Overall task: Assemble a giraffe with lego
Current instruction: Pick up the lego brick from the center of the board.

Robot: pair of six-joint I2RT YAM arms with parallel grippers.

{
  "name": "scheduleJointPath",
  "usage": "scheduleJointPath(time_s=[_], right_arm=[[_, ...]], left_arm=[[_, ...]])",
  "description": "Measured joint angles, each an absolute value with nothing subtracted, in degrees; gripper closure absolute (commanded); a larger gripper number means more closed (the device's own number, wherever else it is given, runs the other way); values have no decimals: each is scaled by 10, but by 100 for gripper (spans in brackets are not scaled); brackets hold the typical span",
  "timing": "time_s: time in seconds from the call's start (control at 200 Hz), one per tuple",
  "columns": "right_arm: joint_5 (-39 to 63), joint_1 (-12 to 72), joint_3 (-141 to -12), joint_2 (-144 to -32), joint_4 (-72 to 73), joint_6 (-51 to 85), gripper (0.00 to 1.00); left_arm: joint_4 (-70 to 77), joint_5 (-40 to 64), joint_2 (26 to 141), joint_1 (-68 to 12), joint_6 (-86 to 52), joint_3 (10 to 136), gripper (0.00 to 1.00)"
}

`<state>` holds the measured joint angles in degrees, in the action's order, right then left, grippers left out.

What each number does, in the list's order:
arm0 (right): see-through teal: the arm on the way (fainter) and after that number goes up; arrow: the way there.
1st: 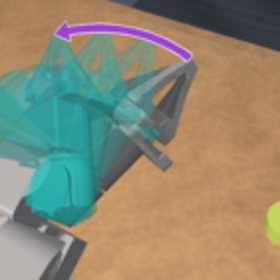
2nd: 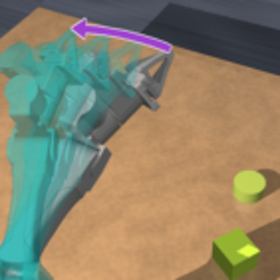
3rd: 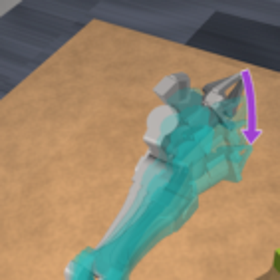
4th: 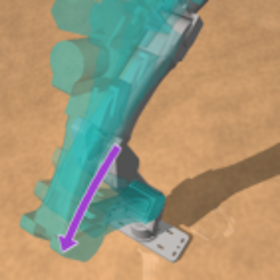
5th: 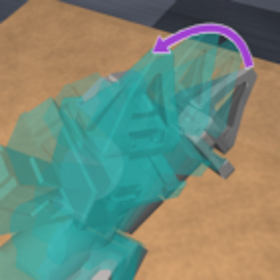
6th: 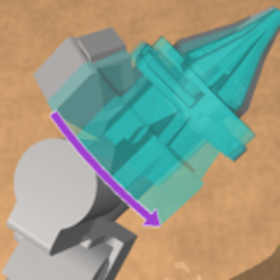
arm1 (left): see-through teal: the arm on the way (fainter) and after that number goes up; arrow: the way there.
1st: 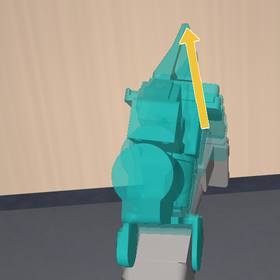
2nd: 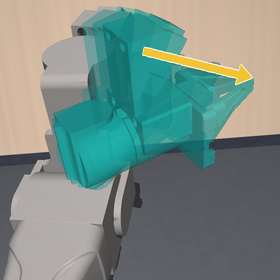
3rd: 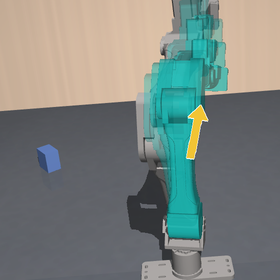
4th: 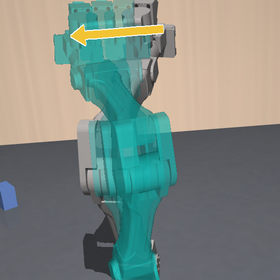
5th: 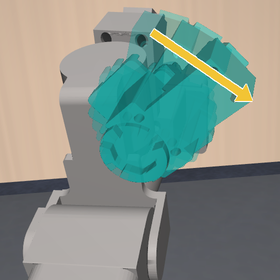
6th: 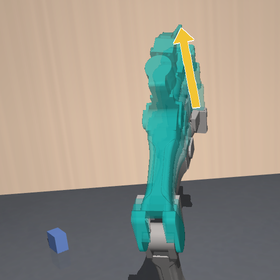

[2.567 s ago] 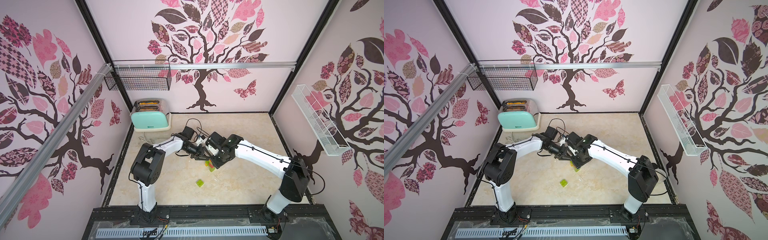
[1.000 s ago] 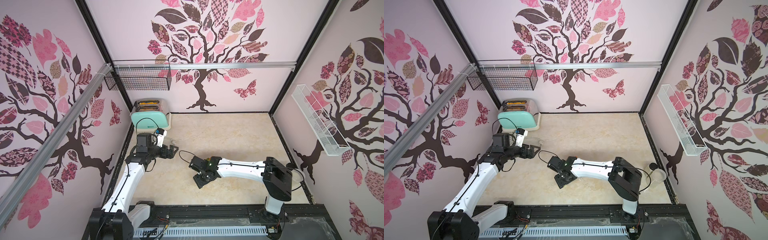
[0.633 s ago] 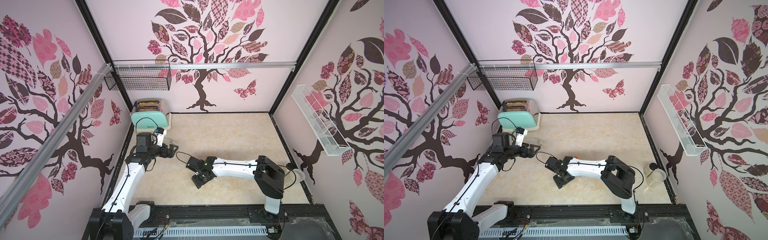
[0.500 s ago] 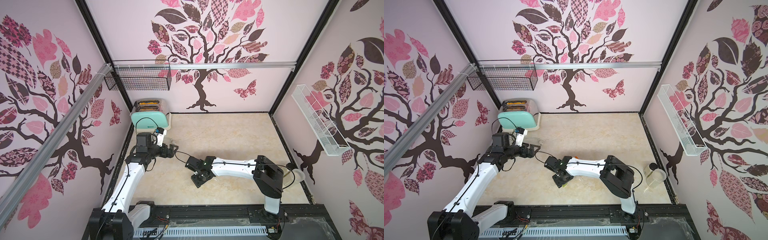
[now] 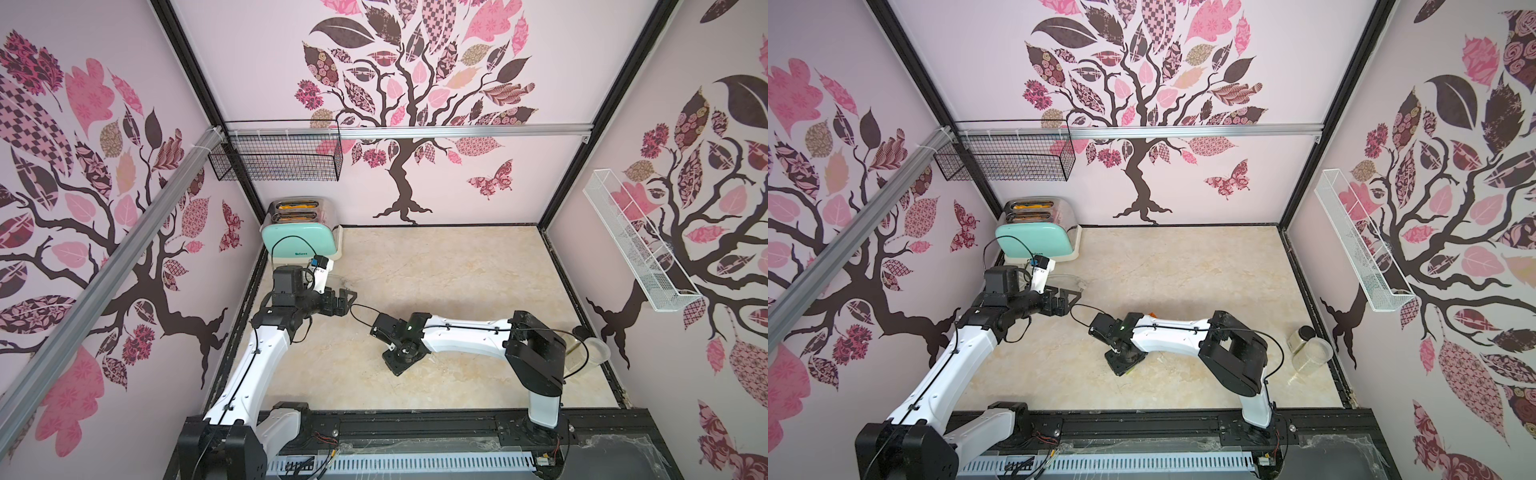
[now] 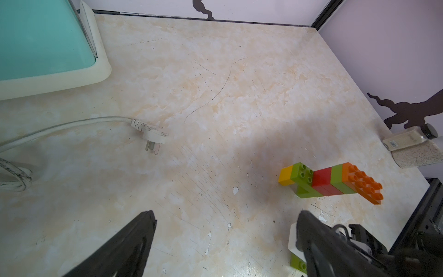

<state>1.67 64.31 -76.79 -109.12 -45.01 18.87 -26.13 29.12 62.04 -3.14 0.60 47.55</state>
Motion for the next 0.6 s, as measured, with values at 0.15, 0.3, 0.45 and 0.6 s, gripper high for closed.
scheduleJointPath(time_s=[0.15, 0.3, 0.45, 0.6], right_arm=[[16, 643, -769, -1093, -452, 189, 54], [13, 643, -773, -1094, -460, 188, 53], [12, 643, -773, -1094, -467, 188, 53], [8, 643, -774, -1094, -477, 189, 50]], left_arm=[[-262, 292, 620, -31, 5, 475, 2], [-262, 294, 621, -31, 4, 475, 2], [-260, 297, 621, -31, 4, 475, 2], [-260, 298, 621, -31, 4, 475, 2]])
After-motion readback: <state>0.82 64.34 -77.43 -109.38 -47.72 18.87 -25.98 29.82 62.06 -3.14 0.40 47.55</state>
